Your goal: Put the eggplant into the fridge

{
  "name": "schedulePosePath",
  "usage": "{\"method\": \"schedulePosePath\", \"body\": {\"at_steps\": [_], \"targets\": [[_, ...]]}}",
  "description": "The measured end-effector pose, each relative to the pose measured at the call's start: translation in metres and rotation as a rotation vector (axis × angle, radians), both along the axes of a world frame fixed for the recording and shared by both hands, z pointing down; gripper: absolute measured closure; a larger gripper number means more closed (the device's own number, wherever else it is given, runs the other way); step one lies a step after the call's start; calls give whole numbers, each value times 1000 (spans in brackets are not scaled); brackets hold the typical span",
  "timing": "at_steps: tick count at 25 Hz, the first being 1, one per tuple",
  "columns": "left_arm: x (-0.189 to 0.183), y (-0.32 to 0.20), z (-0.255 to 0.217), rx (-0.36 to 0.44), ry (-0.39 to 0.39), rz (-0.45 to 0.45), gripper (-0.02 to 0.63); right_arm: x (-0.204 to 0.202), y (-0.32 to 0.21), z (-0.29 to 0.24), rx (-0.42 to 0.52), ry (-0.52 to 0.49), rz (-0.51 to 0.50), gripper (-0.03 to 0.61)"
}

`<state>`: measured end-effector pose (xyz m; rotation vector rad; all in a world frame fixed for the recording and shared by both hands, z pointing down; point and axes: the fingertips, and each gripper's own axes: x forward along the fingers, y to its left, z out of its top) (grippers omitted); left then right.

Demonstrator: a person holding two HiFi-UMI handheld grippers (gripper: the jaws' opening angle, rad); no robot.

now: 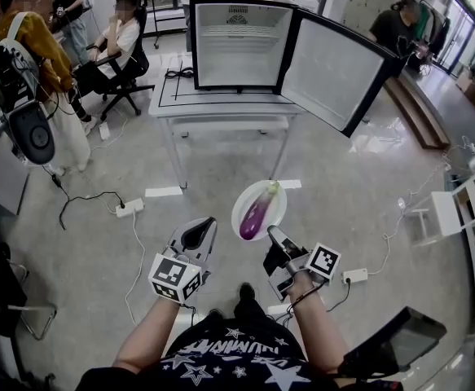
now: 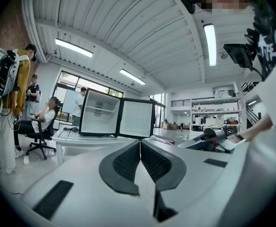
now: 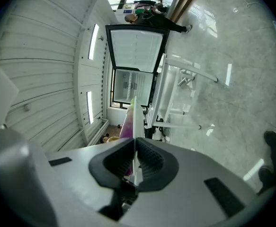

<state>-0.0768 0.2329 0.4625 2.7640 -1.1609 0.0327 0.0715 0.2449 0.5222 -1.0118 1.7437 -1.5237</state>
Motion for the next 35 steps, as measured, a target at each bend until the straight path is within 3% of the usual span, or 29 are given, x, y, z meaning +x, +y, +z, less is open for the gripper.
{"method": "schedulePosePath", "body": {"at_steps": [23,29,35], "targets": [[-24,33,19,-61,25,56,604,-34,39,13,-13,-13,30,557],[-26,20,32,-88,17,40,604,-32,21,22,-32,-19,20,557],[-29,-9,29,-67,12,-7,604,-33,-15,22,-11,-39,-19,557]]}}
